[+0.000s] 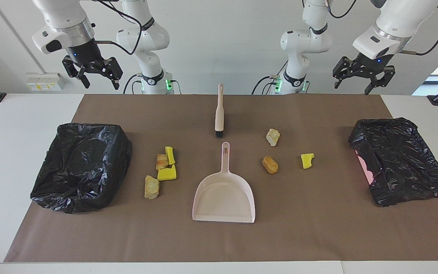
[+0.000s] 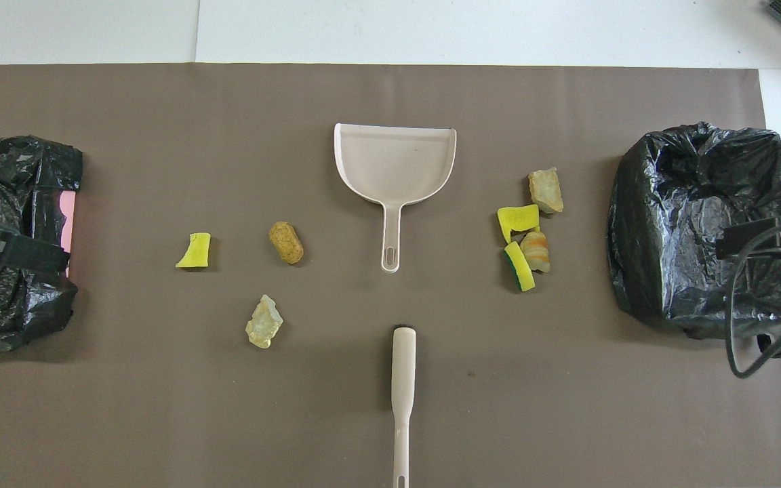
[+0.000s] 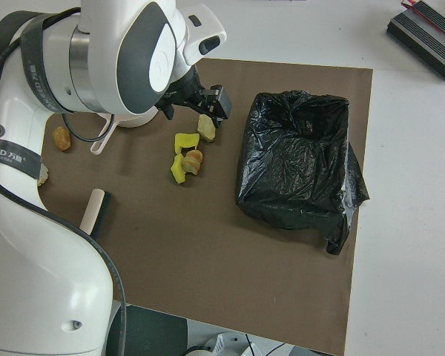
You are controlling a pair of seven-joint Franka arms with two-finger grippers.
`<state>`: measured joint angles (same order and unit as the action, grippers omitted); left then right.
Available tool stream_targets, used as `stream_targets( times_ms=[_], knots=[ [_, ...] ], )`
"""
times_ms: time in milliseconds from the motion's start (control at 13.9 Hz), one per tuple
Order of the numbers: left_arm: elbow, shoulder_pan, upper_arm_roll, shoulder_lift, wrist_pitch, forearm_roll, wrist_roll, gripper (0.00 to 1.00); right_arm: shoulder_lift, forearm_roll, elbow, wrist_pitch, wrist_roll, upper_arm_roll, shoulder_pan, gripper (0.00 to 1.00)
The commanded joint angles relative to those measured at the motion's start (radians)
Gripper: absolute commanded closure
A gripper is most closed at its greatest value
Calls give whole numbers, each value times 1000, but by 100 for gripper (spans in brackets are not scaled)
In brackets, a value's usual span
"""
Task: Sweep and dump trash in bin
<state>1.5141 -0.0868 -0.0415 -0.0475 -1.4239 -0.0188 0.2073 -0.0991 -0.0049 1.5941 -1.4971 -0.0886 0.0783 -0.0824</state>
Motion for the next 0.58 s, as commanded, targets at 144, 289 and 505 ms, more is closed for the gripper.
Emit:
stream_targets(
  times_ms=[144, 289, 505],
  knots=[
    [144, -73, -20, -90, -70, 14, -126, 0, -24, 17, 21, 6, 29, 3, 7, 0],
    [208, -134, -20, -124, -90, 14, -196, 0, -24, 17, 23, 8, 29, 3, 7, 0],
    [285, -255, -20, -141, -121, 13, -346, 0, -24, 17, 23, 6, 29, 3, 7, 0]
  ],
)
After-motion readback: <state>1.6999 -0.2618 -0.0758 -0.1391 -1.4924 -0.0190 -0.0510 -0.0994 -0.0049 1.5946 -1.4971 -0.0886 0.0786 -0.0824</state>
